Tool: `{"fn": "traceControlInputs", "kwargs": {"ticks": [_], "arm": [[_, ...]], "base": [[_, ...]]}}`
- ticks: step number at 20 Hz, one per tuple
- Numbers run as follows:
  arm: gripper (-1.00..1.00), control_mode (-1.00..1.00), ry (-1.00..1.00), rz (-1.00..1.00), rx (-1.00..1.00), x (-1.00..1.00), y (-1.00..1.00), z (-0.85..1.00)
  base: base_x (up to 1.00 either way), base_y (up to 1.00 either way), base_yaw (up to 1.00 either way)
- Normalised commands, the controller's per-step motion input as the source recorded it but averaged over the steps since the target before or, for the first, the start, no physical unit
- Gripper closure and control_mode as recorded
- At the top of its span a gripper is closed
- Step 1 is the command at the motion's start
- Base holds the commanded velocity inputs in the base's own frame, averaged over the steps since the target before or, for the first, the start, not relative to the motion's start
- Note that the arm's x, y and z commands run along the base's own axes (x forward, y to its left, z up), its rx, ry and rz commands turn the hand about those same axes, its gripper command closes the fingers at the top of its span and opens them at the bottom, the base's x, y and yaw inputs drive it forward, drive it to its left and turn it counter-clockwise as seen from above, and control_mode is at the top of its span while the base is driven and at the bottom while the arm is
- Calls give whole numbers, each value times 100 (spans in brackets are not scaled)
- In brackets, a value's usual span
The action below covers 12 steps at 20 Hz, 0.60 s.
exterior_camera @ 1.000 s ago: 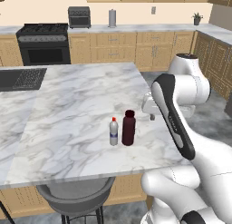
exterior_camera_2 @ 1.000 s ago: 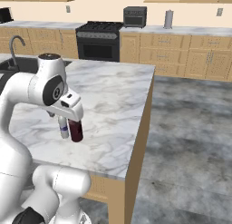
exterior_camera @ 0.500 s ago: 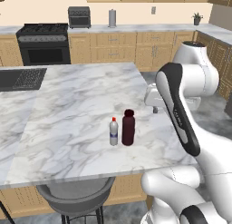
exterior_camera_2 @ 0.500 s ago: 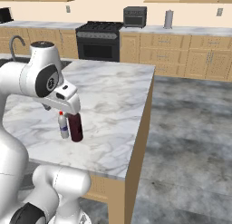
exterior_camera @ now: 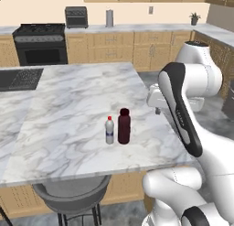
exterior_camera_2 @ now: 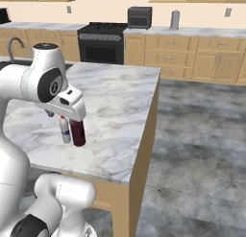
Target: Place the drinks on the dining counter in a tight cluster.
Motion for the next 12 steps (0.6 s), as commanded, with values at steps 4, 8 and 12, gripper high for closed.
{"fn": "traceControlInputs", "kwargs": {"ticks": [4,8,12], "arm": [[-100,100,0,0,0,0,0,0],[-100,100,0,0,0,0,0,0],[-100,100,0,0,0,0,0,0]], "base": [[-73,-46,-11],[-77,-44,-31],[-56,-7,-62]]}}
